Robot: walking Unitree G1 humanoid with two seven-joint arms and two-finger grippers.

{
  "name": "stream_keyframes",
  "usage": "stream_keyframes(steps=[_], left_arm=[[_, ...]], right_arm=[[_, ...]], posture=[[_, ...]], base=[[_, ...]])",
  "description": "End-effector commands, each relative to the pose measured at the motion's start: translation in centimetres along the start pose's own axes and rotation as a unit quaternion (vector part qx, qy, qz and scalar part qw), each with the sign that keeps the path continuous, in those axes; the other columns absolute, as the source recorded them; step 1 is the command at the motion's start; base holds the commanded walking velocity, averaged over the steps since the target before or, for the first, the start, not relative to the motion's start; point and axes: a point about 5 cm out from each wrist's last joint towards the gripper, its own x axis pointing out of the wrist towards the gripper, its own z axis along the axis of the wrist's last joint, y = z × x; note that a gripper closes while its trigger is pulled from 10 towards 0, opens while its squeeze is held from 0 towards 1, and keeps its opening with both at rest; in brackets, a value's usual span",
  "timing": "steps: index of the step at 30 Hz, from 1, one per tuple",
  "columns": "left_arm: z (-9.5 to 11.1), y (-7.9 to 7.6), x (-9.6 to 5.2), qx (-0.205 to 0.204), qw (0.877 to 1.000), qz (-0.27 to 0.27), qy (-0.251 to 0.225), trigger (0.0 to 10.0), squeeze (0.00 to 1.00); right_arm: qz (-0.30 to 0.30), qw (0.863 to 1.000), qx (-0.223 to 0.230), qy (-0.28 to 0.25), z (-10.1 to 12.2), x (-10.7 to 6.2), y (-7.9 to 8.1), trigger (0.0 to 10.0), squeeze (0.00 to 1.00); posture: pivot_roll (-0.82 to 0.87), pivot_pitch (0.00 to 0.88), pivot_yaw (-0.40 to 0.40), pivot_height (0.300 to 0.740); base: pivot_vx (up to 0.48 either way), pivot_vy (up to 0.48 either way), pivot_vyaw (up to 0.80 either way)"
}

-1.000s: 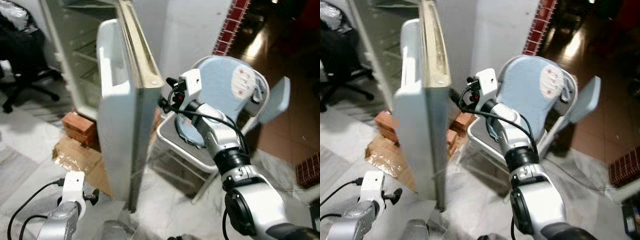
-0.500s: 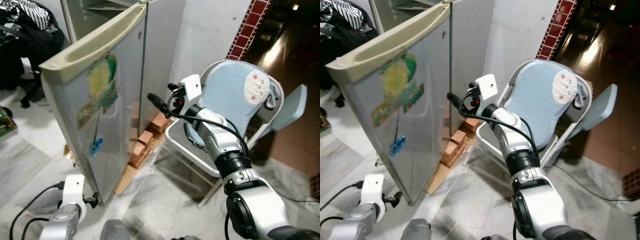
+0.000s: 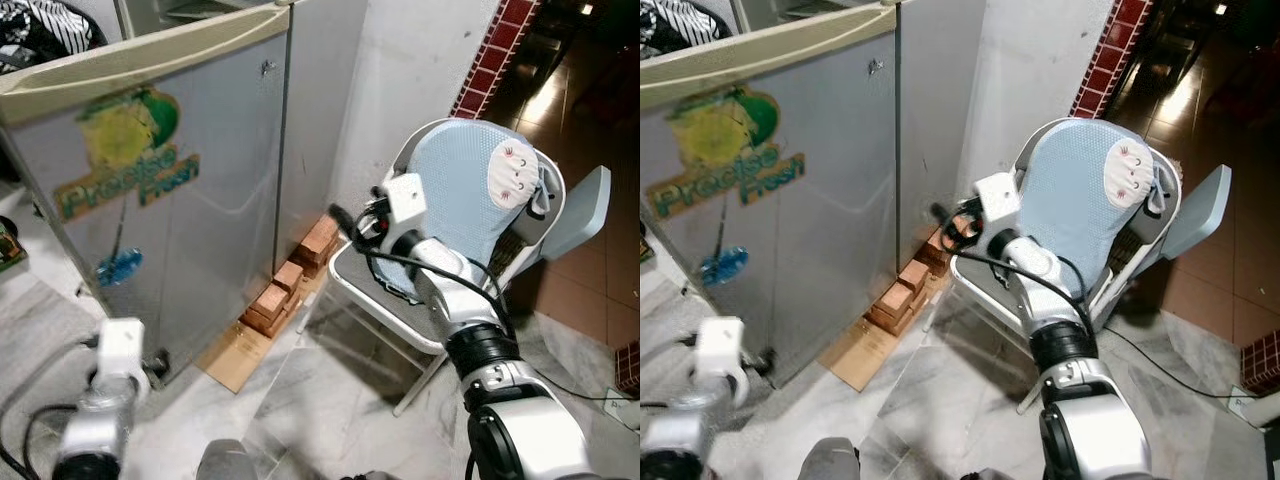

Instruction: Restocking fridge

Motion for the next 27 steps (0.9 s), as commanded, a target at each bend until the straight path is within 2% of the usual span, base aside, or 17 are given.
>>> stream_keyframes(steps=[1, 2, 5, 9, 10, 15, 18, 21, 27], left_arm=[[2.0, -0.9, 0.1, -0.005, 0.999, -0.012, -0.045, 10.0, 0.00], [4.1, -2.1, 0.2, -0.015, 0.995, -0.032, -0.095, 10.0, 0.00], [4.7, -2.5, 0.2, -0.018, 0.993, -0.039, -0.108, 10.0, 0.00], [6.4, -6.4, -0.7, 0.017, 0.975, -0.118, -0.187, 10.0, 0.00], [6.4, -6.6, -0.7, 0.016, 0.974, -0.122, -0.191, 10.0, 0.00], [6.5, -7.2, -0.9, 0.018, 0.971, -0.135, -0.199, 10.0, 0.00], [6.7, -8.1, -1.3, 0.016, 0.966, -0.156, -0.208, 10.0, 0.00], [6.5, -8.4, -1.5, 0.025, 0.963, -0.169, -0.209, 10.0, 0.00], [6.0, -8.5, -1.6, 0.024, 0.963, -0.178, -0.203, 10.0, 0.00]], right_arm=[[-0.045, 0.999, -0.004, -0.013, 0.0, -0.8, -1.4, 10.0, 0.00], [-0.094, 0.995, -0.007, -0.013, -0.7, -2.1, -2.9, 10.0, 0.00], [-0.108, 0.994, -0.008, -0.012, -0.9, -2.5, -3.4, 10.0, 0.00], [-0.217, 0.976, -0.017, -0.002, -2.3, -5.3, -6.3, 10.0, 0.00], [-0.224, 0.974, -0.017, -0.002, -2.4, -5.4, -6.4, 10.0, 0.00], [-0.235, 0.972, -0.009, -0.001, -2.7, -6.2, -6.3, 10.0, 0.00], [-0.233, 0.972, -0.008, 0.008, -3.6, -7.3, -5.4, 10.0, 0.00], [-0.231, 0.973, -0.003, 0.022, -4.6, -8.2, -4.7, 10.0, 0.00], [-0.235, 0.972, 0.000, 0.023, -4.9, -8.6, -4.4, 10.0, 0.00]], posture=[[0.16, 0.000, -0.108, 0.740], [0.16, 0.000, -0.117, 0.740], [0.16, 0.000, -0.115, 0.740], [0.12, 0.000, -0.082, 0.740], [0.12, 0.000, -0.082, 0.740], [0.09, 0.000, -0.056, 0.740], [0.08, 0.000, -0.050, 0.740], [0.07, 0.000, -0.047, 0.740], [0.06, 0.000, -0.036, 0.740]], base=[[0.000, 0.000, 0.00], [0.000, 0.000, 0.00], [0.000, 0.000, 0.00], [0.000, 0.000, 0.00], [0.000, 0.000, 0.00], [0.000, 0.000, 0.00], [0.000, 0.219, 0.00], [0.000, 0.480, -0.74], [0.000, 0.480, -0.77]])
